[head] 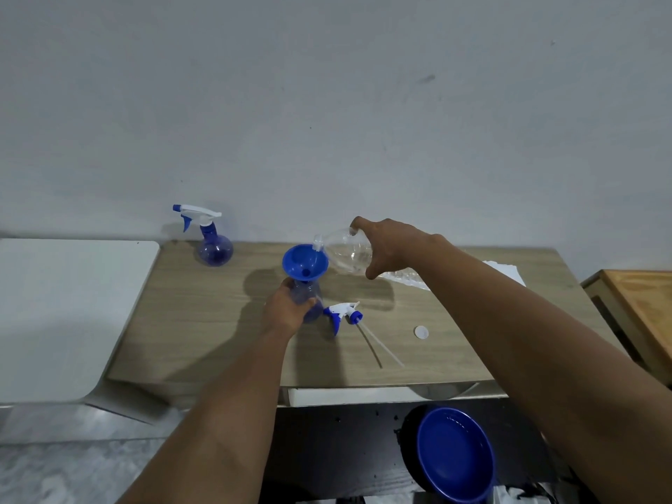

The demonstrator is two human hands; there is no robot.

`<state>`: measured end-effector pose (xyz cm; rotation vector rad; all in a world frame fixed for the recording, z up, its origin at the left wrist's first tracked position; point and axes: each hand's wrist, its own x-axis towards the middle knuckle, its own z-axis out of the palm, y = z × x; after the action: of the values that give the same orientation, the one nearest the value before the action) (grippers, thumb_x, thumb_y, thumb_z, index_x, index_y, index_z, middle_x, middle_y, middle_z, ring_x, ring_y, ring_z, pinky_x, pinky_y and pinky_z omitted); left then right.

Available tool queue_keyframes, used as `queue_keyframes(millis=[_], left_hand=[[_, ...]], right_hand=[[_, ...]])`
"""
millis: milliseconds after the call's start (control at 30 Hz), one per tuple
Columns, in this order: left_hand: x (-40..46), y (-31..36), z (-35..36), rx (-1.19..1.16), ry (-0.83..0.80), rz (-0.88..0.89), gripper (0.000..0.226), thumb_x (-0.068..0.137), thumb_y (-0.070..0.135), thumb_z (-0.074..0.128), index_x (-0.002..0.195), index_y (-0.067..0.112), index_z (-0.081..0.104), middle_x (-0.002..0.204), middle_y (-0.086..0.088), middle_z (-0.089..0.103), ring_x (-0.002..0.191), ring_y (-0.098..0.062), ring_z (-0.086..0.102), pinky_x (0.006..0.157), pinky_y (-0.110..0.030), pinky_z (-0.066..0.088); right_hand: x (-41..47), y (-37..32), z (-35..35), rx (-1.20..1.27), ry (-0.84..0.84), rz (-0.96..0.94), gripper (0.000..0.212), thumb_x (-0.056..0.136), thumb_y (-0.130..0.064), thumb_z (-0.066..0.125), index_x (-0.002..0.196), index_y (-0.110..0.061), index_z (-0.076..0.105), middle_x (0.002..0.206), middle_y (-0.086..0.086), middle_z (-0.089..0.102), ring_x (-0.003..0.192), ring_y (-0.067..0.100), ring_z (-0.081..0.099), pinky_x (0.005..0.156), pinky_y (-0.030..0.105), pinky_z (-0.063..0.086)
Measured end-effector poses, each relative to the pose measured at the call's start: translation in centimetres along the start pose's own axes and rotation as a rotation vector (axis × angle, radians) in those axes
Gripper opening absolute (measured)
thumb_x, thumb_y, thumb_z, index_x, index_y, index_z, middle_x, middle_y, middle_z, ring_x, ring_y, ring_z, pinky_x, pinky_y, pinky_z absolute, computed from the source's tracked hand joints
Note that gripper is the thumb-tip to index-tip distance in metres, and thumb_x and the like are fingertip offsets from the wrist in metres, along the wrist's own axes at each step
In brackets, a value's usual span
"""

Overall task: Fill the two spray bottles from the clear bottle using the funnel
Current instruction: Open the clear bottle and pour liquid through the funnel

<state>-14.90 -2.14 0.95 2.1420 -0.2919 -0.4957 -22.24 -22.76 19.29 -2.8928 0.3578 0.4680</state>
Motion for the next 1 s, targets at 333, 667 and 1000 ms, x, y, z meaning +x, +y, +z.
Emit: queue_keyframes(millis=[333, 667, 1000], left_hand=[[0.2, 0.02, 0.04, 0.02, -0.008, -0.02, 0.047, 0.08, 0.037, 0.078, 0.12, 0.031, 0.055, 0.099, 0.005, 0.069, 0.09, -0.019, 0.068, 0.087, -0.045, 0.057], [0.28, 0.12, 0.45, -0.002, -0.024, -0.028, 0.044, 0.079, 0.04, 0.078, 0.115, 0.035, 0.055, 0.094, 0.009, 0.069, 0.086, -0.017, 0.068, 0.085, -0.044, 0.057], [-0.33, 0.74, -0.3, -0.059, -0.026, -0.047, 0.03, 0.08, 0.033, 0.076, 0.104, 0.034, 0.058, 0.079, 0.012, 0.068, 0.075, -0.009, 0.067, 0.08, -0.034, 0.057]], right_hand=[[0.02, -0.33, -0.18, -0.058, 0.003, 0.002, 0.087, 0.072, -0.027, 0.086, 0.143, -0.03, 0.036, 0.079, -0.003, 0.058, 0.082, 0.02, 0.062, 0.063, 0.033, 0.045], [-0.05, -0.09, 0.19, -0.105, 0.004, -0.001, 0.089, 0.071, -0.029, 0.088, 0.143, -0.031, 0.036, 0.083, -0.008, 0.054, 0.089, 0.022, 0.061, 0.063, 0.032, 0.044], [0.23, -0.4, 0.33, -0.153, -0.008, 0.005, 0.091, 0.07, -0.032, 0.089, 0.143, -0.032, 0.035, 0.097, -0.002, 0.06, 0.093, 0.024, 0.062, 0.063, 0.032, 0.045]])
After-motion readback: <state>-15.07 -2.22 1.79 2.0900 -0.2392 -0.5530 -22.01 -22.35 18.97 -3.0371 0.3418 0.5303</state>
